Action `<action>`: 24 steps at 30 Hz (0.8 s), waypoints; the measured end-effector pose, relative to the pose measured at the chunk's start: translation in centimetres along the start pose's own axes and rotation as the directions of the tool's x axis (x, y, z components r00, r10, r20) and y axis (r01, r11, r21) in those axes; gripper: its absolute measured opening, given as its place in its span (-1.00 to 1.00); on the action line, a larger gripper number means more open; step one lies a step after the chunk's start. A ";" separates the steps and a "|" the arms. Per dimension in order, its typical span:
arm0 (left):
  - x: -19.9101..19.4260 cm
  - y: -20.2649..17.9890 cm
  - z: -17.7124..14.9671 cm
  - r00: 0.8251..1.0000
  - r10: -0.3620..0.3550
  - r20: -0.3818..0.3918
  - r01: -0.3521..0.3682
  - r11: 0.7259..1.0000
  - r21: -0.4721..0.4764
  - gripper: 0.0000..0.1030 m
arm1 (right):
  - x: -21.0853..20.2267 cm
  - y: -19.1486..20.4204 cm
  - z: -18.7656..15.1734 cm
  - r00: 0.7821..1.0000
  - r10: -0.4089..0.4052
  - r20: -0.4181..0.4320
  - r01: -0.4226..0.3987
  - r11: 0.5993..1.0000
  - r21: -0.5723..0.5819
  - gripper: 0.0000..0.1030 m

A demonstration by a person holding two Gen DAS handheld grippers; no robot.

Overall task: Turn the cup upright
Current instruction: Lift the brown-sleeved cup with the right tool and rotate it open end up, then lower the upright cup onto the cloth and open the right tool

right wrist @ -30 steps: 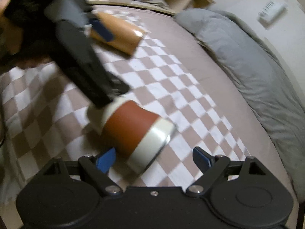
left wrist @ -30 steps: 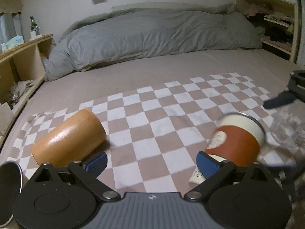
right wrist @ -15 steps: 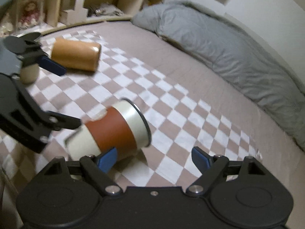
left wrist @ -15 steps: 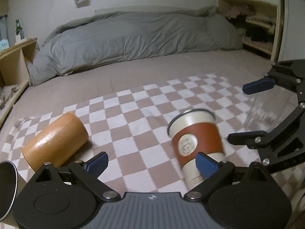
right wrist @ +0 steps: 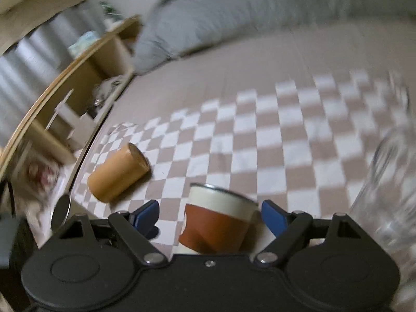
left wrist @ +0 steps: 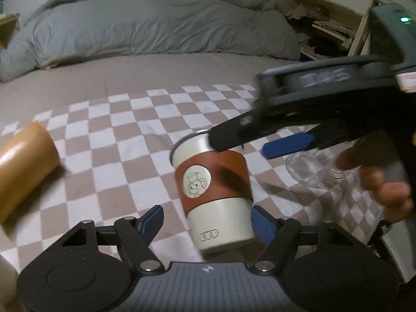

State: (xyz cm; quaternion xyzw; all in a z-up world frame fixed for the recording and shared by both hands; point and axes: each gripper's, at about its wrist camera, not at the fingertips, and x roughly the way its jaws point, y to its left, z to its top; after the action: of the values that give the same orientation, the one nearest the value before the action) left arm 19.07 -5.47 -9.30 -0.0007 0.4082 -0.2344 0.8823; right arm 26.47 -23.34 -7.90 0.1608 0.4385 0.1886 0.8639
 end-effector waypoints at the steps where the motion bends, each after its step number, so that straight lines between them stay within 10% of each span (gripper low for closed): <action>1: 0.1 0.0 0.0 1.000 -0.014 -0.006 0.014 1.000 -0.006 0.35 | 0.7 0.0 0.0 1.000 -0.015 -0.010 0.016 1.000 0.011 0.68; 16: 0.0 -0.6 -0.5 0.996 -0.084 -0.027 0.084 0.996 0.033 0.09 | 6.4 -2.4 0.2 0.991 0.020 -0.131 0.002 0.986 0.167 0.57; 24: 0.5 -1.4 -0.6 0.998 -0.030 0.052 0.025 0.996 0.083 0.05 | 1.7 2.4 -1.3 0.998 -0.018 0.059 0.028 0.985 -0.171 0.54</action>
State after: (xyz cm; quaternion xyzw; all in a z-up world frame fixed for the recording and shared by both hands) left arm 18.34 -6.84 -9.81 0.0240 0.3747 -0.2632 0.8887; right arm 25.84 -20.29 -8.73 0.0861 0.3975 0.2108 0.8889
